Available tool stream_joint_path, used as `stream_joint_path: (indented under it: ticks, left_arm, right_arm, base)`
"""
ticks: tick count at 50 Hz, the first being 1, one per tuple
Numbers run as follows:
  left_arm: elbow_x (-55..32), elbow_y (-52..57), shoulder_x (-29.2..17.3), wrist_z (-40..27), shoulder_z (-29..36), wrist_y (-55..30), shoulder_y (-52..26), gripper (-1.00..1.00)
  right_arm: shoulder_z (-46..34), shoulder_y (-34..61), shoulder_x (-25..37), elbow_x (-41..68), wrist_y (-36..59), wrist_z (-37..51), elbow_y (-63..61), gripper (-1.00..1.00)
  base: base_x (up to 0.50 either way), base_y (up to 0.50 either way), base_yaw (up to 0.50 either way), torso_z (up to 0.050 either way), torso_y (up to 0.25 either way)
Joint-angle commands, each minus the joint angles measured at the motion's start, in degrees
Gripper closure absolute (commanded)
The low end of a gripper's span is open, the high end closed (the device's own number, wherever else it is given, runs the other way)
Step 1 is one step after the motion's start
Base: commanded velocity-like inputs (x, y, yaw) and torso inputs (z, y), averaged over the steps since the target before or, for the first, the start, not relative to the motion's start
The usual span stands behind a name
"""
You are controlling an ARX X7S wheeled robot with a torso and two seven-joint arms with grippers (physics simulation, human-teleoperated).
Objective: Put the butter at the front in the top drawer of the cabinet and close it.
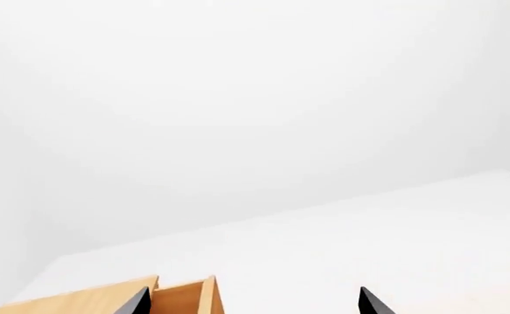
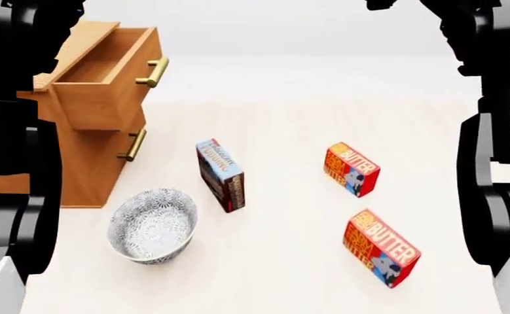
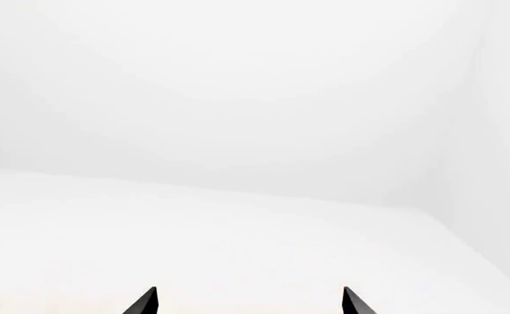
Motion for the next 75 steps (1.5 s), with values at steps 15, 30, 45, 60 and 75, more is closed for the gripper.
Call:
stream_joint_path:
  ticks: [15, 30, 45, 60, 75]
  left_arm:
    - [-0.6, -0.1, -0.2, 0.0, 0.3, 0.1, -0.1, -1.00]
    - [-0.9, -0.1, -0.3, -0.1, 0.7, 0.1, -0.1, -1.00]
    - [-1.1, -0.2, -0.5, 0.1, 1.2, -0.1, -0.3, -1.00]
    - [-0.9, -0.6, -0.2, -1.9, 1.0, -2.3, -0.8, -1.00]
    - [1.7, -14.5, -1.9, 5.4, 8.6, -6.1, -7.4, -1.00]
  right_arm:
    - [0.2, -0.6, 0.4, 0.7, 0.7, 0.2, -0.6, -1.00]
    - [0.1, -0.5, 0.3, 1.0, 0.7, 0.2, -0.3, -1.00]
    - [0.8, -1.2, 0.7, 1.8, 1.4, 0.5, -1.3, -1.00]
    - [0.7, -1.3, 0.6, 2.1, 1.0, 0.3, -0.6, -1.00]
    - [0.8, -3.8, 2.3, 3.0, 5.8, 0.0, -7.3, -1.00]
  base:
    - [0.31, 0.00, 0.00, 0.000, 0.001]
    - [0.31, 0.00, 0.00, 0.000, 0.000]
    - [0.12, 0.00, 0.00, 0.000, 0.001]
    - [0.00, 0.00, 0.00, 0.000, 0.000]
    - [0.00, 0.00, 0.00, 0.000, 0.000]
